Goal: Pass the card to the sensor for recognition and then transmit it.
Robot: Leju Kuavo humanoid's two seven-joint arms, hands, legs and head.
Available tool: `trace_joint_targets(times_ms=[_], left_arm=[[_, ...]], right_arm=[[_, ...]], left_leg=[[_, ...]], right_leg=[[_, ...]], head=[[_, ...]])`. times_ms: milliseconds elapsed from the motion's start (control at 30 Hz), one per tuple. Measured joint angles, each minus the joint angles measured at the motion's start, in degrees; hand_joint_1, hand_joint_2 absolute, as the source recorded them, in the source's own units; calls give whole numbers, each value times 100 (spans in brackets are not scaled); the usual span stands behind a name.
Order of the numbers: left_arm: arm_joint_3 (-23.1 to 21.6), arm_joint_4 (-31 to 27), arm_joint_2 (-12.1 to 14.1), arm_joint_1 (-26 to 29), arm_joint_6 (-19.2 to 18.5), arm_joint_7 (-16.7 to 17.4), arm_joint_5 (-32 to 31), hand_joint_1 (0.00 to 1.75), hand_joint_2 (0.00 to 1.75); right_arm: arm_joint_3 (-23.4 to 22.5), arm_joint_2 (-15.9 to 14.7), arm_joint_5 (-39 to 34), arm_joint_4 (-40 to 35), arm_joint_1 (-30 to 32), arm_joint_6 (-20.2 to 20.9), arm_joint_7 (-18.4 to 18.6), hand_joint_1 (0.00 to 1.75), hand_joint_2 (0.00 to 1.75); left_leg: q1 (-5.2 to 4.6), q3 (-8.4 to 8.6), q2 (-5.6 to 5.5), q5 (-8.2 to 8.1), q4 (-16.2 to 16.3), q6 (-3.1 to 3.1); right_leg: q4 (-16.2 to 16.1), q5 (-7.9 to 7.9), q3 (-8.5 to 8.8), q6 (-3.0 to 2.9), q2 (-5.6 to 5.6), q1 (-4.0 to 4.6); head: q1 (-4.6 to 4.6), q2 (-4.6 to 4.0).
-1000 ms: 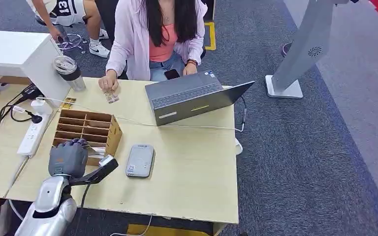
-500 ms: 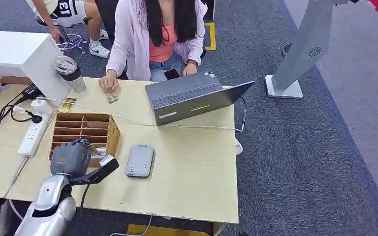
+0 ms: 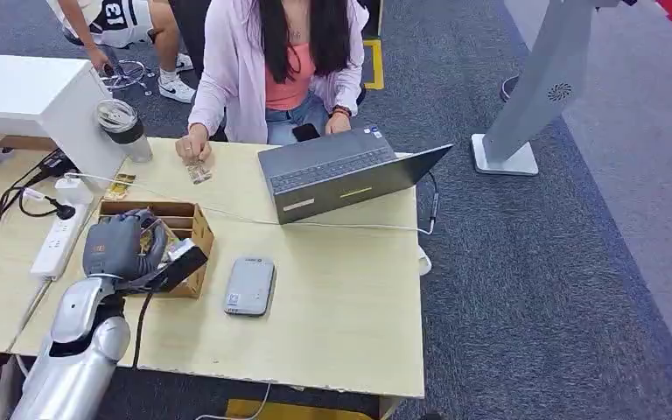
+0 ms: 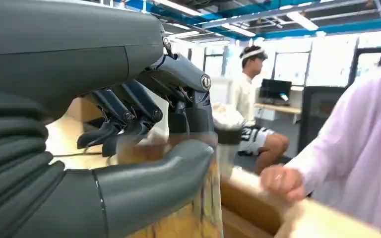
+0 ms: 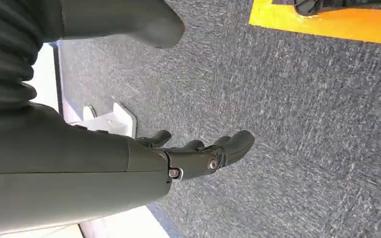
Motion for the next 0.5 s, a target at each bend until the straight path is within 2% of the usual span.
trace_joint_targets(times_ms=[167, 500], left_arm=[[-164, -432, 2, -422, -275, 48, 338, 175, 0], [-288, -769, 20, -700, -367, 48, 524, 175, 0]], right_arm=[[-26, 0, 13, 0, -22, 0, -13, 0, 175], [-42, 0, 17, 0, -39, 2, -13, 0, 175]], left_leg=[[0, 1, 1, 0, 0, 0], [0, 1, 2, 0, -1, 0]], right_leg=[[0, 2, 0, -1, 2, 0], [0, 1, -2, -1, 4, 0]], head=[[-2, 0], [-2, 0]])
